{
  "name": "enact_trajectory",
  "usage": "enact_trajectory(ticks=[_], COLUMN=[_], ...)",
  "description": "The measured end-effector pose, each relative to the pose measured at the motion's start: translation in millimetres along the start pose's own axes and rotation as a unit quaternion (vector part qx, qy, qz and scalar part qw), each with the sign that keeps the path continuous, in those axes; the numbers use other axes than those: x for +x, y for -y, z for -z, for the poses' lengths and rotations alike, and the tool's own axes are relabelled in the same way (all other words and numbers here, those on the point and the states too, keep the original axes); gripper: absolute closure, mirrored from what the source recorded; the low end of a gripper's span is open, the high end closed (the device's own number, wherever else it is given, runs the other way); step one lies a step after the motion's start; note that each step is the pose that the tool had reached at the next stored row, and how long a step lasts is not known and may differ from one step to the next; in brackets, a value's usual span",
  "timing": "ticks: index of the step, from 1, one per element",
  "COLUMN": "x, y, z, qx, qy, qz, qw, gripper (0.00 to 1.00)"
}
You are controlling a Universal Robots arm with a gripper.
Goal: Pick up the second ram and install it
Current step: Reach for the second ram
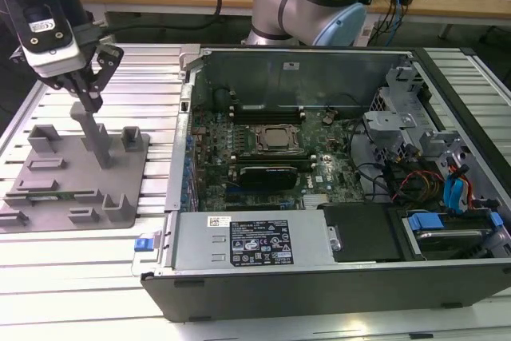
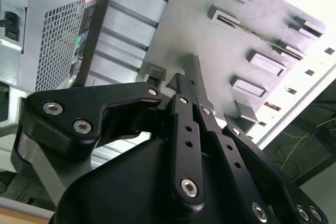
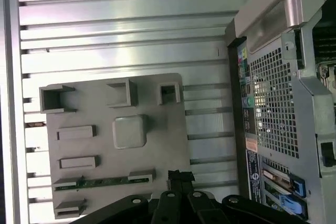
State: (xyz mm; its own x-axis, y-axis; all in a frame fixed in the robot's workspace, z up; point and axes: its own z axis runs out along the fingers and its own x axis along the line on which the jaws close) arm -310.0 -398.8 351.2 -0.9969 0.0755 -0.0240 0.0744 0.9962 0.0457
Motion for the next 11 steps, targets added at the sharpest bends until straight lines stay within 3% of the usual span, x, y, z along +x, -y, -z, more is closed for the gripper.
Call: enact_trajectory(ticks=[5, 7, 11], x=[20.7, 32.0, 40.5], y=[1.9, 2.9, 4.5], z=[-7.0, -10.1, -13.6], qx=[0.0000, 0.0000, 0.0000], qy=[0.0000, 0.0000, 0.0000], qz=[0.000, 0.000, 0.000], qw=[1.0000, 1.0000, 1.0000], gripper=[0.92, 0.92, 0.92])
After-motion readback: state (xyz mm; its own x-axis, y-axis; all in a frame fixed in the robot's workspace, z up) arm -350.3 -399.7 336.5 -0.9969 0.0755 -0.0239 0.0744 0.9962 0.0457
